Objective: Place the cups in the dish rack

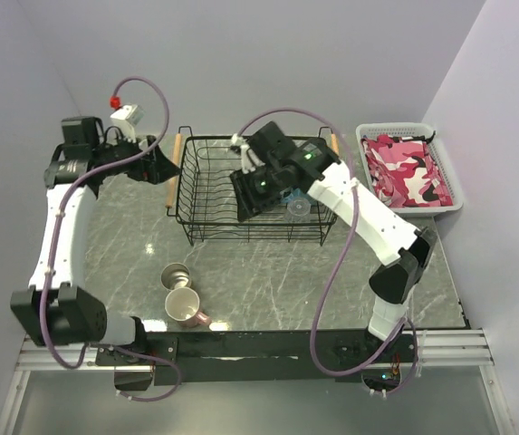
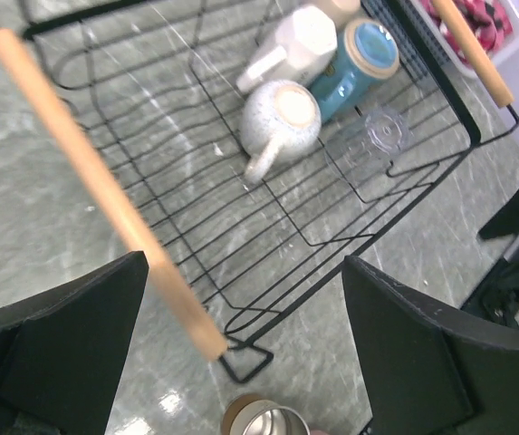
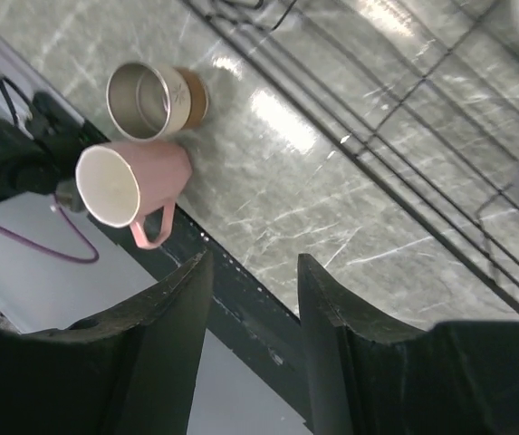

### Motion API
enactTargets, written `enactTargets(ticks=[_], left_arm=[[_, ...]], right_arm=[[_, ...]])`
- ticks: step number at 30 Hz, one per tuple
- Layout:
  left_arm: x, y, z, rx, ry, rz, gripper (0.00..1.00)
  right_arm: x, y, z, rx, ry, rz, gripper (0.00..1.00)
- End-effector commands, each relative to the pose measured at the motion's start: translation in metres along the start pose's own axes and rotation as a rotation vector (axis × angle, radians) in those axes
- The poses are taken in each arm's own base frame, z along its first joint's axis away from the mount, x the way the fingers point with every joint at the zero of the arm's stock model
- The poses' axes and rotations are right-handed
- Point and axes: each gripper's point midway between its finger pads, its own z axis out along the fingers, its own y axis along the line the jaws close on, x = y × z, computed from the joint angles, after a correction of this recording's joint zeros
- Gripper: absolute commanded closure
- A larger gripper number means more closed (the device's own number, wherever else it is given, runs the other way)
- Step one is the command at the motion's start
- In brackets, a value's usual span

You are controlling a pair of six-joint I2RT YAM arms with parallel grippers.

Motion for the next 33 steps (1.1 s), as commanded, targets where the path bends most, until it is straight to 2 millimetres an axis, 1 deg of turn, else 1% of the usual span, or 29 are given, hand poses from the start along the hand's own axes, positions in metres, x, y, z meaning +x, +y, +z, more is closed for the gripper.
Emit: enactTargets(ticks=[1, 2, 3, 4, 5, 6, 7, 8, 9, 11, 12, 13, 14, 16, 19, 20, 21, 26, 33], left_arm=[[-0.014, -0.005, -0.026, -0.058, -0.088, 0.031, 0.05], [-0.012, -0.006, -0.028, -0.059, -0.087, 0.028, 0.05], [-0.007, -0.011, -0.03, -0.06, -0.088, -0.007, 0.05], [-0.006, -0.01, -0.032, -0.076, -0.094, -0.006, 0.04], [-0.004, -0.009, -0.033, -0.086, -0.095, -0.01, 0.04], [-0.001, -0.01, -0.036, -0.099, -0.096, -0.007, 0.04], [0.003, -0.009, -0.036, -0.106, -0.09, -0.009, 0.04], [0.007, -0.01, -0.037, -0.111, -0.081, -0.016, 0.04], [0.01, -0.012, -0.038, -0.106, -0.071, -0.011, 0.05], [0.015, -0.015, -0.041, -0.11, -0.056, -0.025, 0.05], [0.014, -0.016, -0.045, -0.114, -0.058, 0.017, 0.05], [0.014, -0.018, -0.047, -0.118, -0.06, 0.027, 0.05], [0.015, -0.018, -0.049, -0.126, -0.061, 0.033, 0.05], [0.012, -0.023, -0.056, -0.13, -0.071, 0.053, 0.04], [0.01, -0.03, -0.065, -0.128, -0.081, 0.061, 0.04], [0.01, -0.029, -0.068, -0.133, -0.083, 0.061, 0.04], [0.012, -0.033, -0.071, -0.128, -0.081, 0.065, 0.04], [0.018, -0.037, -0.081, -0.118, -0.082, 0.049, 0.05], [0.02, -0.044, -0.089, -0.108, -0.1, 0.032, 0.05]], right_arm=[[0.018, 0.033, 0.013, -0.032, 0.053, -0.116, 0.5], [0.03, 0.046, 0.019, -0.042, 0.079, -0.147, 0.5], [0.035, 0.051, 0.023, -0.042, 0.093, -0.163, 0.5], [0.041, 0.057, 0.027, -0.032, 0.103, -0.177, 0.48], [0.051, 0.061, 0.034, -0.03, 0.13, -0.191, 0.47], [0.061, 0.079, 0.038, -0.052, 0.135, -0.218, 0.44], [0.067, 0.085, 0.043, -0.057, 0.144, -0.225, 0.43], [0.074, 0.09, 0.052, -0.065, 0.154, -0.23, 0.43], [0.085, 0.103, 0.056, -0.077, 0.167, -0.24, 0.43], [0.094, 0.113, 0.066, -0.08, 0.171, -0.245, 0.42], [0.098, 0.117, 0.069, -0.08, 0.176, -0.24, 0.42], [0.105, 0.126, 0.07, -0.092, 0.178, -0.253, 0.43], [0.107, 0.129, 0.077, -0.096, 0.173, -0.251, 0.42], [0.114, 0.135, 0.084, -0.1, 0.18, -0.251, 0.42], [0.115, 0.138, 0.099, -0.093, 0.177, -0.251, 0.43], [0.116, 0.139, 0.108, -0.088, 0.182, -0.253, 0.43], [0.115, 0.139, 0.112, -0.078, 0.178, -0.253, 0.43], [0.111, 0.138, 0.136, -0.061, 0.163, -0.244, 0.46], [0.12, 0.13, 0.162, -0.037, 0.19, -0.265, 0.49]])
